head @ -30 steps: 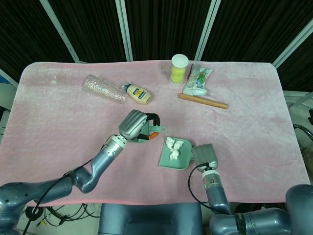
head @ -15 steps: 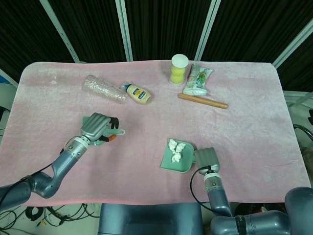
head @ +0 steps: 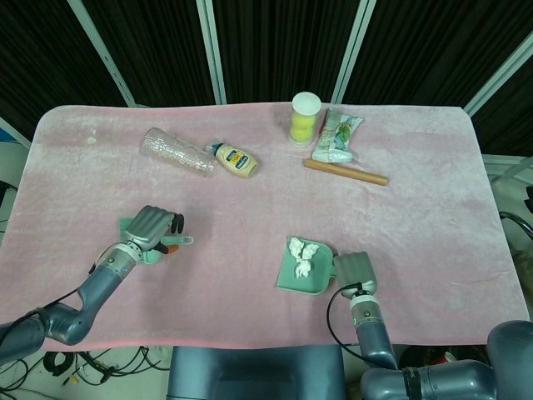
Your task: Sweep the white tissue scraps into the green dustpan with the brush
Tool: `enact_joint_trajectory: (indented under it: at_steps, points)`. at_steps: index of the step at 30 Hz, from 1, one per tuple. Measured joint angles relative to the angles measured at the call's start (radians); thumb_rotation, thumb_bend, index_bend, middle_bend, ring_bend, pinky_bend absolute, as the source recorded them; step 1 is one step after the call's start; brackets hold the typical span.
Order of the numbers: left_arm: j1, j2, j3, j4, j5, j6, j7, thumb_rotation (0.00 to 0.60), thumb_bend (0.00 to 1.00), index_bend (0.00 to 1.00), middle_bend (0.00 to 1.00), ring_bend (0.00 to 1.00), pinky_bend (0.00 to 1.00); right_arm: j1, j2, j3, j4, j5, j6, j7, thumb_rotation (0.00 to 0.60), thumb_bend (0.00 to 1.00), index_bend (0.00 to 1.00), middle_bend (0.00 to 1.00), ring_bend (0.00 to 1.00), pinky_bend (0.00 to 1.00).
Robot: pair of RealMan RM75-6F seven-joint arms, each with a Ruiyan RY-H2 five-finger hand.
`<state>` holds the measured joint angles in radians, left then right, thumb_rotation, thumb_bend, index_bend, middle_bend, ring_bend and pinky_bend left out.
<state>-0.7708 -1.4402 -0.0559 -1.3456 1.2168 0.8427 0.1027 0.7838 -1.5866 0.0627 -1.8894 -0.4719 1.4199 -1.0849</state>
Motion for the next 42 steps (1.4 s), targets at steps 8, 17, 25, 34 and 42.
enact_joint_trajectory:
  at_steps: [8, 17, 25, 34, 42]
  points:
    - [0.024, 0.027, -0.013, -0.047, -0.035, 0.018, 0.028, 0.6, 0.0, 0.24, 0.33, 0.9, 1.0, -0.006, 0.0, -0.003, 0.004, -0.004, -0.008, 0.002, 0.6, 0.51, 0.62, 0.57, 0.7, 0.81]
    - [0.067, 0.049, -0.046, -0.115, -0.045, 0.099, -0.002, 0.6, 0.0, 0.26, 0.33, 0.91, 1.0, -0.015, -0.001, -0.008, 0.01, -0.002, -0.011, 0.002, 0.6, 0.44, 0.48, 0.38, 0.69, 0.81]
    - [0.094, 0.072, -0.062, -0.155, -0.046, 0.133, -0.013, 0.6, 0.0, 0.26, 0.32, 0.91, 1.0, -0.024, 0.015, -0.023, 0.003, -0.03, 0.001, -0.001, 0.6, 0.24, 0.17, 0.14, 0.67, 0.81]
    - [0.125, 0.108, -0.056, -0.217, -0.046, 0.168, 0.014, 0.6, 0.0, 0.26, 0.32, 0.88, 1.0, -0.047, 0.056, -0.045, -0.035, -0.048, 0.036, -0.008, 0.6, 0.16, 0.06, 0.08, 0.65, 0.81]
    - [0.202, 0.174, -0.009, -0.294, 0.024, 0.291, 0.074, 0.6, 0.0, 0.23, 0.28, 0.52, 0.66, -0.099, 0.167, -0.107, -0.092, -0.148, 0.075, 0.033, 0.6, 0.16, 0.04, 0.05, 0.54, 0.71]
